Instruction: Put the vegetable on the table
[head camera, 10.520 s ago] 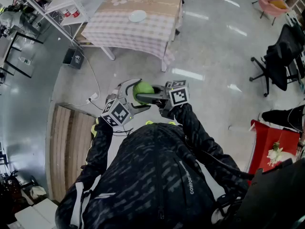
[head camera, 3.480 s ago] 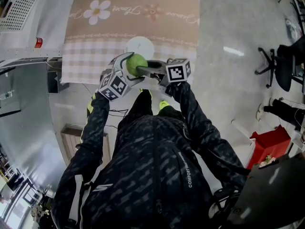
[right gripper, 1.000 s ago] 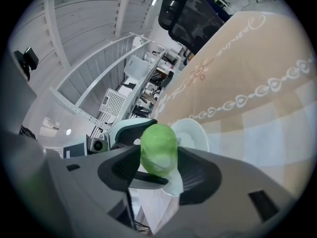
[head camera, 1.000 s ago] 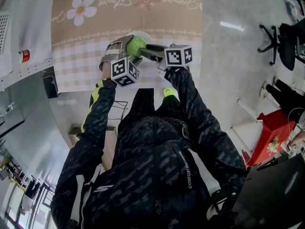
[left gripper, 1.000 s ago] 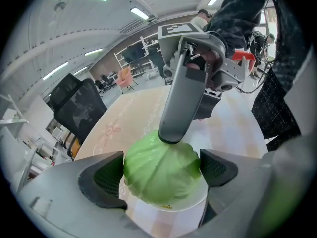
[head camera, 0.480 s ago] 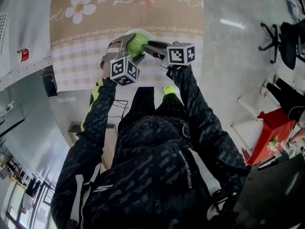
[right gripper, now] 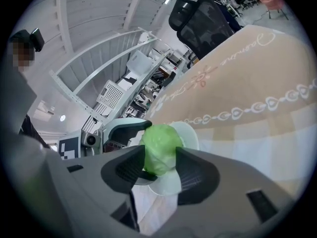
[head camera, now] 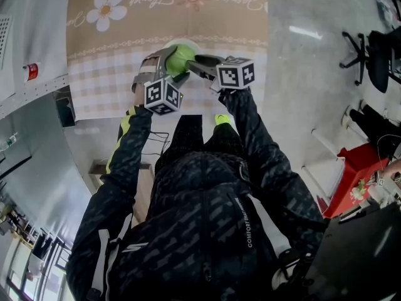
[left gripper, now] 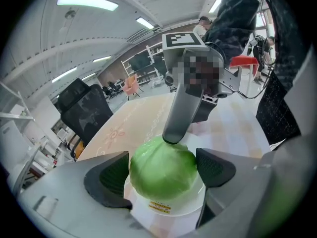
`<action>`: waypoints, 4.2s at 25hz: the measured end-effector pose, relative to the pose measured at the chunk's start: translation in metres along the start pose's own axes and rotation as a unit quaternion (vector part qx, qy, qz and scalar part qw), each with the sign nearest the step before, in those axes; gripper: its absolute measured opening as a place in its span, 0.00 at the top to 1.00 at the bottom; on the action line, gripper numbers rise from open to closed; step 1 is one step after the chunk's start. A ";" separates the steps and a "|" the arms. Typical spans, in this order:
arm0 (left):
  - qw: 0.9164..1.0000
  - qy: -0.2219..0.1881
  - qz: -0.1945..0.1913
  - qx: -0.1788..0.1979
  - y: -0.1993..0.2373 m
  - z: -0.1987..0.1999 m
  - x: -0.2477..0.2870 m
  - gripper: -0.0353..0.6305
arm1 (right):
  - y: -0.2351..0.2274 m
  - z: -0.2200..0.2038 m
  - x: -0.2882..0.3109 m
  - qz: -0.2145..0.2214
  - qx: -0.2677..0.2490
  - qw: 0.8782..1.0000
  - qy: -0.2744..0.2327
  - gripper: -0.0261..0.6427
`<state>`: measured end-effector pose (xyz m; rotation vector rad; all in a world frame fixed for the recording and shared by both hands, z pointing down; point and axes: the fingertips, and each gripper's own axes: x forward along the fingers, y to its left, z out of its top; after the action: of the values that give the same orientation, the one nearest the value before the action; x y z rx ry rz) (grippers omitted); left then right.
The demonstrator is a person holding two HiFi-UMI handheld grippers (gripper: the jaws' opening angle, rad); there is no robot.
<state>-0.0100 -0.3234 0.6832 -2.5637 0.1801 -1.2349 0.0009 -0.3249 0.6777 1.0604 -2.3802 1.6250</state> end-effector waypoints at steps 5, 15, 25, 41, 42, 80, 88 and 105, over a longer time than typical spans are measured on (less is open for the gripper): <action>1.000 0.004 0.005 -0.011 0.000 -0.007 -0.008 0.31 | 0.004 0.002 -0.002 -0.013 -0.020 1.000 0.004 0.69; 0.999 -0.005 0.026 -0.035 0.009 0.000 -0.023 0.31 | 0.019 0.022 -0.017 -0.043 -0.080 0.996 -0.003 0.70; 0.992 -0.043 0.057 -0.106 0.018 0.016 -0.055 0.39 | 0.056 0.027 -0.027 -0.016 -0.109 0.994 -0.019 0.90; 0.968 -0.108 0.155 -0.167 0.029 0.056 -0.111 0.81 | 0.110 0.018 -0.044 0.034 -0.143 0.989 -0.015 0.96; 0.965 -0.110 0.162 -0.173 0.028 0.056 -0.114 0.86 | 0.113 0.018 -0.046 0.038 -0.146 0.988 -0.016 0.96; 0.892 -0.121 0.269 -0.342 -0.190 0.125 -0.217 0.95 | 0.158 -0.155 -0.192 0.119 -0.226 0.967 0.020 0.96; 0.879 -0.132 0.268 -0.371 -0.216 0.112 -0.228 0.95 | 0.157 -0.182 -0.193 0.092 -0.253 0.963 0.018 0.96; 0.882 -0.236 0.211 -0.349 -0.302 0.154 -0.267 0.95 | 0.227 -0.260 -0.221 0.063 -0.326 0.943 0.004 0.96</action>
<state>-0.0605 0.0576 0.4874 -3.0535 1.1862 -0.3821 -0.0419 0.0499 0.5188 0.7716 -2.7085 0.7319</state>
